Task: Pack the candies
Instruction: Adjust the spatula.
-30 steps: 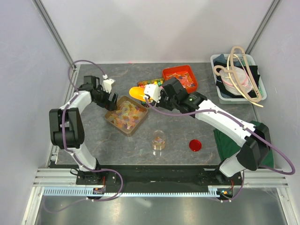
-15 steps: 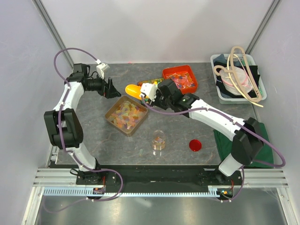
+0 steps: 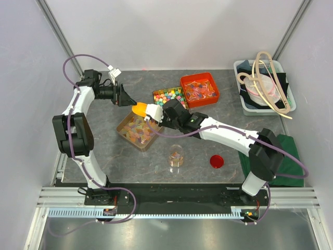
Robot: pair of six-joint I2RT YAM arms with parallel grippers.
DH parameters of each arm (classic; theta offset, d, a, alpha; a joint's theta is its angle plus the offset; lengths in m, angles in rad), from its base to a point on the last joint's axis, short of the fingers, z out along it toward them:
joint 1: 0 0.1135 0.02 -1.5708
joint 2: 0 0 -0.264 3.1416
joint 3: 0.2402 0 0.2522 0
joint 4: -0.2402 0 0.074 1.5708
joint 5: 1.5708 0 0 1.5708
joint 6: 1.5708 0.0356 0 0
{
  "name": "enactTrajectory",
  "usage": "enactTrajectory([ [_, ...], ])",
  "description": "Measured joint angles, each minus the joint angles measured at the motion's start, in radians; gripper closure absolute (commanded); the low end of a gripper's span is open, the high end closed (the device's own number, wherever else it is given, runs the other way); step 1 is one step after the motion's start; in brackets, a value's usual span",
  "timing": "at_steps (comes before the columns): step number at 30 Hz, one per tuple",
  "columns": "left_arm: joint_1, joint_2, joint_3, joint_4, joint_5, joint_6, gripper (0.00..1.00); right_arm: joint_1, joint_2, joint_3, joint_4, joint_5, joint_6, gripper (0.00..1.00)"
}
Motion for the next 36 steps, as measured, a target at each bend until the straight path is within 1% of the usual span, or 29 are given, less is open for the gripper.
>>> enactTrajectory([
  [1, 0.0, 0.004, 0.005, -0.005, 0.008, -0.001, 0.16, 0.005, 0.004, 0.0, 0.003, 0.005, 0.0, 1.0],
  [4, 0.0, 0.013, 0.009, -0.017, 0.024, -0.004, 0.31, 0.01, 0.01, 0.0, 0.008, 0.023, 0.0, 1.0],
  [7, -0.001, 0.022, 0.01, -0.034, 0.032, -0.003, 0.34, 0.009, 0.01, 0.0, 0.018, 0.037, 0.0, 1.0],
  [14, -0.016, 0.043, 0.01, -0.079, 0.045, 0.0, 0.33, 0.01, 0.01, 0.0, 0.027, 0.051, -0.001, 1.0],
  [17, -0.027, 0.044, 0.01, -0.092, 0.049, 0.0, 0.38, 0.014, 0.01, 0.0, 0.027, 0.051, -0.001, 1.0],
  [18, -0.031, 0.044, 0.01, -0.094, 0.049, 0.0, 0.47, 0.016, 0.01, 0.002, 0.026, 0.051, -0.001, 1.0],
  [20, -0.037, 0.045, 0.01, -0.096, 0.05, 0.0, 0.56, 0.022, 0.017, 0.011, 0.026, 0.054, 0.0, 1.0],
  [21, -0.04, 0.045, 0.01, -0.097, 0.05, 0.002, 0.68, 0.025, 0.021, 0.016, 0.027, 0.056, 0.0, 1.0],
  [23, -0.047, 0.048, 0.01, -0.1, 0.052, 0.005, 0.78, 0.032, 0.03, 0.025, 0.028, 0.06, 0.0, 1.0],
  [24, -0.048, 0.05, 0.011, -0.1, 0.051, 0.009, 0.88, 0.034, 0.034, 0.029, 0.027, 0.064, 0.0, 1.0],
  [27, -0.048, 0.056, 0.012, -0.106, 0.072, 0.028, 0.98, 0.037, 0.042, 0.033, 0.023, 0.072, 0.002, 1.0],
  [29, -0.047, 0.056, 0.013, -0.116, 0.095, 0.032, 0.98, 0.029, 0.053, 0.035, 0.019, 0.078, 0.001, 1.0],
  [30, -0.047, 0.056, 0.014, -0.12, 0.102, 0.032, 0.98, 0.027, 0.058, 0.035, 0.018, 0.085, 0.001, 0.98],
  [31, -0.047, 0.056, 0.015, -0.124, 0.105, 0.034, 0.98, 0.026, 0.065, 0.035, 0.019, 0.092, 0.0, 0.95],
  [33, -0.048, 0.056, 0.016, -0.128, 0.104, 0.038, 0.98, 0.026, 0.072, 0.035, 0.022, 0.1, 0.0, 0.74],
  [34, -0.048, 0.056, 0.016, -0.13, 0.104, 0.041, 0.98, 0.026, 0.074, 0.035, 0.023, 0.103, -0.001, 0.53],
  [35, -0.048, 0.056, 0.017, -0.132, 0.105, 0.042, 0.98, 0.026, 0.074, 0.035, 0.024, 0.103, -0.003, 0.46],
  [36, -0.048, 0.056, 0.018, -0.136, 0.105, 0.043, 0.98, 0.026, 0.074, 0.035, 0.028, 0.106, -0.009, 0.42],
])
